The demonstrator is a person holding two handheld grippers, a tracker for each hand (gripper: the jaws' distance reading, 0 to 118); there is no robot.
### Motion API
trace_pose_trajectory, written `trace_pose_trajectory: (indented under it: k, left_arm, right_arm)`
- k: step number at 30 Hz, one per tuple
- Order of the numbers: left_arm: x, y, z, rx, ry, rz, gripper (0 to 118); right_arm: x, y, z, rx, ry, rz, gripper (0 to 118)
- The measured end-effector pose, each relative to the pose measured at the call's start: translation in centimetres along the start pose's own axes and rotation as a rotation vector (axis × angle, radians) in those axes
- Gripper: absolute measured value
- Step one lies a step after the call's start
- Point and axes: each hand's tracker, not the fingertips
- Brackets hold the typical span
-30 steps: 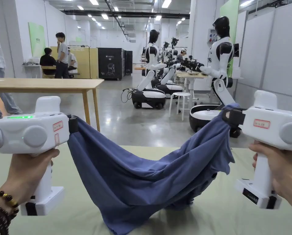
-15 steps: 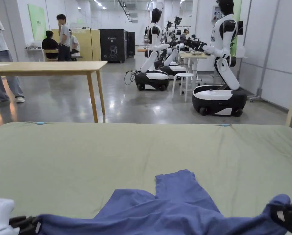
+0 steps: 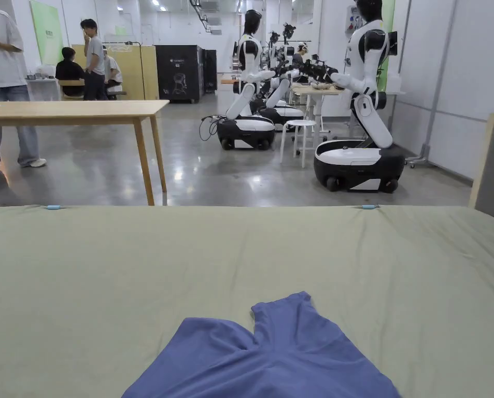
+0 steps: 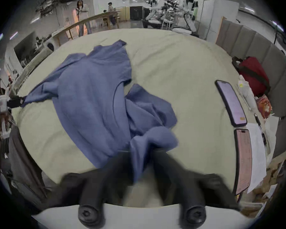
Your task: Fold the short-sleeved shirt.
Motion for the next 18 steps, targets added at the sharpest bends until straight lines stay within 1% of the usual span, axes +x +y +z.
trace_pose_trajectory:
  k: [1,2,3,4,6,7,8,9,10,11,12,13,14,15,16,17,18]
  left_arm:
    - [-0.1,0.1,0.2,0.009,0.002,-0.005,118]
    - [-0.1,-0.2,0.5,-0.051,-0.039,0.027,115]
    - [0.4,-0.3,1.3,0.073,-0.1,0.042,115]
    - [0.4,-0.2,2.1,0.056,-0.082,0.054,115]
    - [1.0,0.4,3.5,0.064,-0.078,0.084,118]
    - [2.5,1.0,6.8,0.078,-0.062,0.097,118]
    - [3.3,1.2,8.6,0.116,-0.045,0.116,118]
    - [4.0,1.1,10.0,0.162,-0.054,0.132,115]
    - [4.9,1.0,11.7,0.216,-0.074,0.141,108]
    - [4.1,0.7,11.4,0.276,-0.086,0.148,89]
    - [4.5,0.7,12.1,0.318,-0.076,0.152,48]
    - [5.1,0.5,12.6,0.326,-0.057,0.159,18]
    - [5.7,0.2,13.1,0.339,-0.03,0.184,7]
    - [5.7,0.2,13.2,0.352,-0.034,0.201,5]
    - [5.9,0.2,13.4,0.348,-0.07,0.215,0]
    - [6.2,0.2,13.4,0.338,-0.085,0.237,0]
    - [6.4,0.3,13.3,0.316,-0.072,0.258,0]
  right_arm:
    - [0.0,-0.3,0.5,0.017,-0.006,0.008,118]
    - [0.1,-0.5,1.2,0.052,-0.026,0.016,113]
    - [0.0,-0.7,2.9,0.07,-0.067,-0.005,113]
    - [-0.1,0.0,4.1,0.138,-0.04,0.002,112]
    - [-0.7,-1.1,7.4,0.194,-0.007,-0.037,112]
    - [-1.1,-1.3,9.1,0.256,0.027,-0.035,112]
    - [-1.7,-1.7,11.0,0.345,0.052,-0.054,112]
    - [-2.2,-1.9,12.4,0.405,0.088,-0.064,109]
    - [-2.7,-2.3,13.8,0.472,0.139,-0.068,104]
    - [-3.4,-2.6,14.9,0.528,0.168,-0.083,91]
    - [-3.8,-2.8,15.5,0.554,0.177,-0.092,55]
    - [-3.2,-4.0,15.0,0.581,0.189,-0.096,20]
    - [-3.6,-4.3,15.0,0.605,0.164,-0.096,1]
    - [-3.8,-4.4,15.0,0.612,0.152,-0.103,0]
    - [-3.9,-4.4,15.0,0.601,0.159,-0.106,0]
    - [-4.9,-4.2,15.7,0.614,0.154,-0.094,0]
    - [-5.2,-4.2,15.8,0.614,0.171,-0.096,0]
